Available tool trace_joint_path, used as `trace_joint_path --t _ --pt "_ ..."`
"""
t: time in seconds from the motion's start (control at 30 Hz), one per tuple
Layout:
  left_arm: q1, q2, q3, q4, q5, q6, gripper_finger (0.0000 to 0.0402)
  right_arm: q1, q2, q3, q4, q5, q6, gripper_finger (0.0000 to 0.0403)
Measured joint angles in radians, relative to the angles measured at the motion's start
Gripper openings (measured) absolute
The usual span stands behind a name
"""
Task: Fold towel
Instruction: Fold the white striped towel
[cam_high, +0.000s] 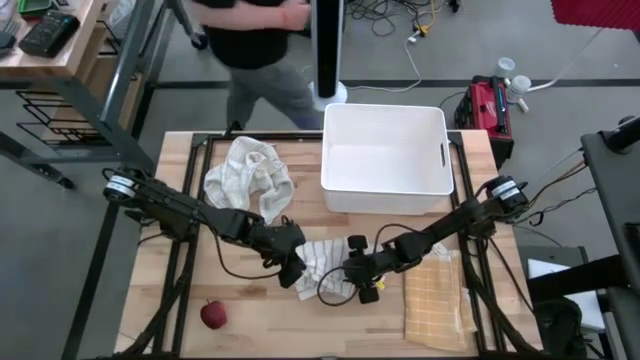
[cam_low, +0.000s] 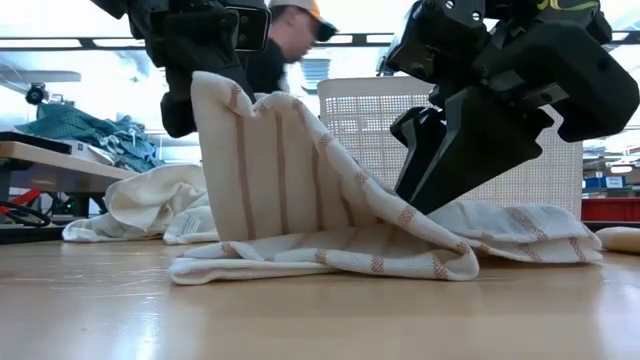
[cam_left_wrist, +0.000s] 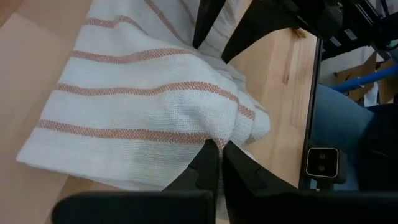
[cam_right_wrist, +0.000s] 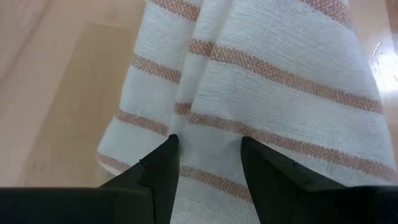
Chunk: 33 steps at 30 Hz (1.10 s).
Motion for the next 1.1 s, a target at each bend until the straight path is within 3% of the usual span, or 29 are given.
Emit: trace_joint_path --t 0.33,0.6,0.83,1.1 --pt "-0.002 0.000 0.000 0.009 0.000 0.000 0.0000 0.004 0.000 -0.009 -0.021 0.165 -0.001 0.0148" --pt "-0.024 0.000 0.000 -0.010 0.002 0.004 0.0000 0.010 -0.002 -0.009 -0.024 0.208 -0.035 0.0011" --pt "-0.042 0.000 0.000 -0.036 0.002 0.006 0.0003 0.040 -0.056 0.006 -0.088 0.208 -0.008 0.0003" --pt "-0.049 0.000 0.000 -0.036 0.002 0.052 0.0039 0.061 -0.160 0.052 -0.173 0.208 -0.013 0.0001"
